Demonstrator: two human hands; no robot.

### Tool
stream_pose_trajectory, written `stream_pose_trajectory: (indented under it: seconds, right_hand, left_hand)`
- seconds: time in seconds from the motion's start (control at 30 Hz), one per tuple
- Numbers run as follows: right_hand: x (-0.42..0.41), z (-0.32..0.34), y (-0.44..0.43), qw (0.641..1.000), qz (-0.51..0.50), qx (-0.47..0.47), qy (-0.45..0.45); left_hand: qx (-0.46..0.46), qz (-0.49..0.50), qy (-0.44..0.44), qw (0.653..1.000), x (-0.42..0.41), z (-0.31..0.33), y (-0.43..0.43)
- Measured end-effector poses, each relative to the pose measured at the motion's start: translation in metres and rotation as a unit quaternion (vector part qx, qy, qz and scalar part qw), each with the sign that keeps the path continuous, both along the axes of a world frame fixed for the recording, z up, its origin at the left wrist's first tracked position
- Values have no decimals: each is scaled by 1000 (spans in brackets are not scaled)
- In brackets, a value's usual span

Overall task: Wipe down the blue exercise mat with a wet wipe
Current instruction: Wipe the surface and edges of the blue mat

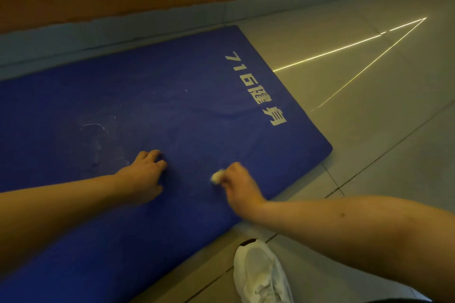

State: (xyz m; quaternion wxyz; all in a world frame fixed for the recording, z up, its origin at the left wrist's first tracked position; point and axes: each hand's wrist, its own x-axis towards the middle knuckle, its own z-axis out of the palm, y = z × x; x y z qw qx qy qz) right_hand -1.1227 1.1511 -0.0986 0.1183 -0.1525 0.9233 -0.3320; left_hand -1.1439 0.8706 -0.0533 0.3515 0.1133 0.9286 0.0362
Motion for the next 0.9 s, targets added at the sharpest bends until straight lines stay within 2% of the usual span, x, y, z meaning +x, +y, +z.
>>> stream_pose_trajectory:
  seconds: [0.1, 0.17, 0.2, 0.27, 0.37, 0.43, 0.5, 0.6, 0.73, 0.83, 0.9]
  right_hand:
    - [21, -1, -37, 979, 201, -5, 7]
    - [2, 1, -36, 969, 245, 4, 31]
    - [-15, 2, -31, 973, 226, 0, 40]
    - [-59, 6, -12, 993, 97, 10, 68]
    - [-120, 10, 23, 986, -104, 125, 30]
    - [-132, 6, 26, 974, -161, 156, 18]
    - [-118, 5, 8, 974, -184, 129, 18]
    - [-79, -2, -25, 993, -93, 59, 36]
    - [-25, -10, -72, 990, 129, -42, 44]
    - [-30, -4, -88, 967, 248, -19, 48]
    - [-64, 0, -78, 975, 218, 29, 35]
  left_hand:
    - [-1, 3, -2, 1000, 1, 1, 0]
    - [3, 5, 3, 1000, 2, 3, -1]
    - [5, 5, 6, 1000, 3, 4, -2]
    - [6, 10, 6, 1000, 5, 5, -4]
    - [2, 15, 13, 1000, 6, 5, -9]
    - [-8, 30, 19, 999, 4, 6, -15]
    - [-17, 50, 27, 998, 1, 5, -20]
    - [-35, 80, 33, 996, -2, 5, -29]
    - [-46, 87, 30, 995, -5, 2, -32]
    - [-51, 84, 29, 995, -5, 2, -31]
    - [-48, 85, 26, 995, -5, 2, -32]
